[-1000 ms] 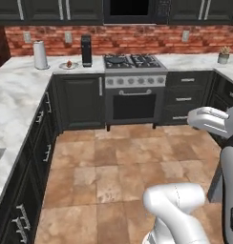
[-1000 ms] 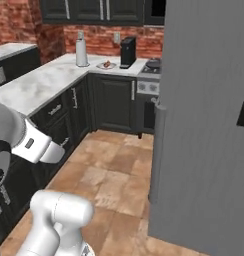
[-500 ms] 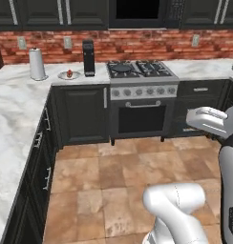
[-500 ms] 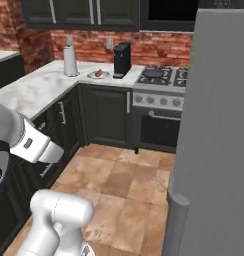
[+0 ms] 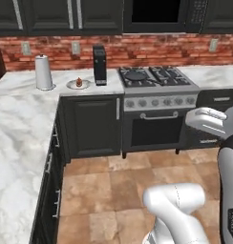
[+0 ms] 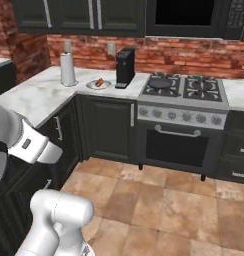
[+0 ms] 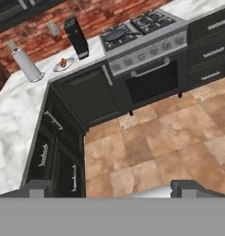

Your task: Place the cold items (cucumber and squash) from the fridge in one tupperware on the dining counter. Place the warm items (kebab skewer and hot dog) in the stove area in another tupperware.

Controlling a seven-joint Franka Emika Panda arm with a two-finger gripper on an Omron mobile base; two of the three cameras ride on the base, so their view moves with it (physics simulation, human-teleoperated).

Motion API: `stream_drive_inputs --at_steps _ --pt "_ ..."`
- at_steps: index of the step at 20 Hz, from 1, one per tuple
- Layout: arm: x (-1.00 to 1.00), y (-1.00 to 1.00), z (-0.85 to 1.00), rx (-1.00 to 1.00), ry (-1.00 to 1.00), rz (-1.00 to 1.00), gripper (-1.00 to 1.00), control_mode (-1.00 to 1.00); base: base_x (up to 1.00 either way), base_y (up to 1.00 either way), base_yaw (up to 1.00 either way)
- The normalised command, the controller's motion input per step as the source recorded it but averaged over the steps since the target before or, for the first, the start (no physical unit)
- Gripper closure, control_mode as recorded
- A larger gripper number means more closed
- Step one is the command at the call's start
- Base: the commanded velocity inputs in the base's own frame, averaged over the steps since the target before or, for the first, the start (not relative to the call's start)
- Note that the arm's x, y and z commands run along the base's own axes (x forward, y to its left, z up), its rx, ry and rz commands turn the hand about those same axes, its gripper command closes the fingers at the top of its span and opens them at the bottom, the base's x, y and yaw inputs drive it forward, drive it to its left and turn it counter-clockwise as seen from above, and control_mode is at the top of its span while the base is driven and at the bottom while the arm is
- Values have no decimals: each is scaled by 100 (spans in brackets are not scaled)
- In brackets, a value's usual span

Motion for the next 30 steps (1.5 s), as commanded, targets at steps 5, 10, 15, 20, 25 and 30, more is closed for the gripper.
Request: stream_drive_inputs --at_steps 5,10,15,20,25,30 --pt "0 0 0 0 0 0 -100 100 100 12 6" --pt "0 0 0 0 0 0 -100 100 97 40 4" --pt "0 0 0 0 0 0 -100 100 94 45 1" --pt "0 0 0 0 0 0 -100 100 84 41 3" --pt "0 0 0 0 0 0 -100 100 78 29 10" --pt "0 0 0 0 0 0 -100 100 85 7 24"
